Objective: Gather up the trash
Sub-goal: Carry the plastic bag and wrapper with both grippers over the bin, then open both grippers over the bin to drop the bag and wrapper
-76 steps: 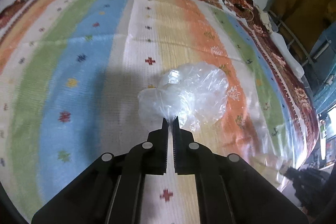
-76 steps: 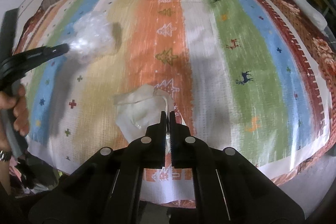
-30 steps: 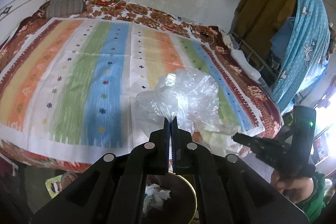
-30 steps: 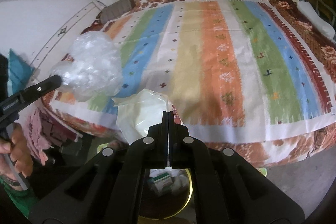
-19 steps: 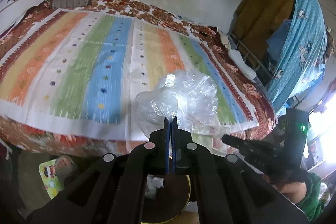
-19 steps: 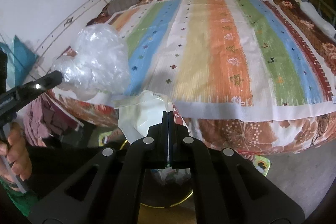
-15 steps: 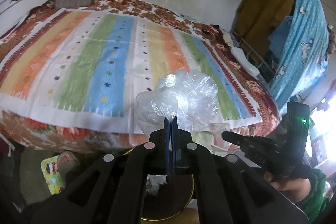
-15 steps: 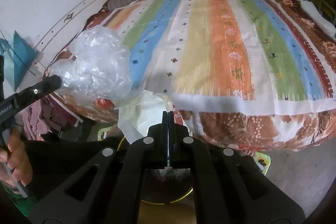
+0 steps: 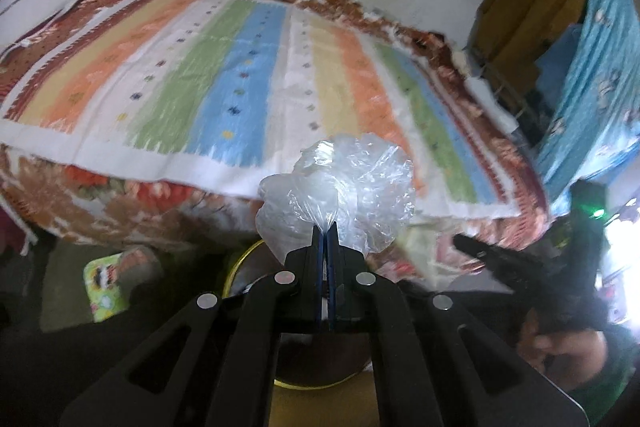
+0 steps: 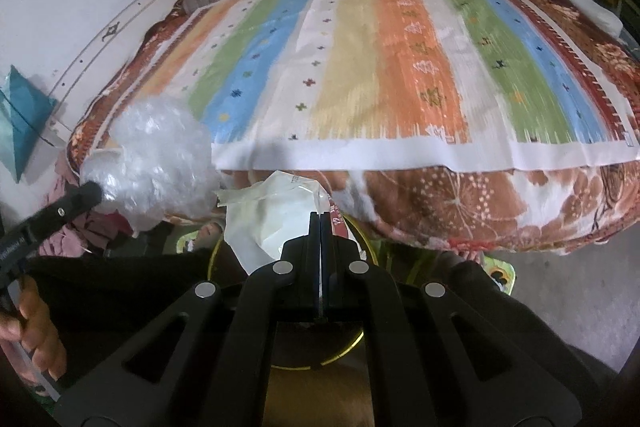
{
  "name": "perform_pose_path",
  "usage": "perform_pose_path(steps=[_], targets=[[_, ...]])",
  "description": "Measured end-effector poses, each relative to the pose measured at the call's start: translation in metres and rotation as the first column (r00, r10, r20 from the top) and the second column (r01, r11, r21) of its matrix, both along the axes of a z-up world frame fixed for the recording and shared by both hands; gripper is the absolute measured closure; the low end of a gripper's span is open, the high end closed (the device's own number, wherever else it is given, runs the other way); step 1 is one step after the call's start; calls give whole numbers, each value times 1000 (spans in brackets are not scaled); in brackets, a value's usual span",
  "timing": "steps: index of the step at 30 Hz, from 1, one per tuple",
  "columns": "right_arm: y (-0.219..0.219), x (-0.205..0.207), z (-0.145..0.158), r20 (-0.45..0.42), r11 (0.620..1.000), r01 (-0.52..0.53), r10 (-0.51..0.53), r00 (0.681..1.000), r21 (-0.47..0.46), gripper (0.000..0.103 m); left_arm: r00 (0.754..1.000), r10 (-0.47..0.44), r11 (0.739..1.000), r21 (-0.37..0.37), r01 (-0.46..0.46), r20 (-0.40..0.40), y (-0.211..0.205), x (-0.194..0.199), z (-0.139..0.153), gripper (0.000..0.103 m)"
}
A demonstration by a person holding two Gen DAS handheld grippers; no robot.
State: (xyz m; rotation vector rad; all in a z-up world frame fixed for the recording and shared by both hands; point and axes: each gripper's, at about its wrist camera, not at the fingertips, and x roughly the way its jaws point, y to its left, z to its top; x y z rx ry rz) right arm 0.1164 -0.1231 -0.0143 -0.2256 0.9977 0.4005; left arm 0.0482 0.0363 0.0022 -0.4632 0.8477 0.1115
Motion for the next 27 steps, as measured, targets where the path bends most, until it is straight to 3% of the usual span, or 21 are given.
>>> perform_pose_path(steps=[7, 13, 23, 27], targets=[[0, -9, -26, -19, 998, 27, -29, 999, -62, 103, 996, -3, 997, 81, 11, -95, -18, -2, -24, 103], [1, -11, -54, -72, 992, 48, -57, 996, -119, 103, 972, 2, 992, 123, 28, -233, -29, 9, -56, 102], [6, -3, -91, -150, 982, 59, -86, 985, -179, 103, 923, 9, 997, 71, 20, -384, -31, 27, -98, 102], [12, 9, -99, -137, 976, 79, -108, 985, -205, 103, 895, 10, 1000, -1, -11, -446, -28, 45, -122, 102]])
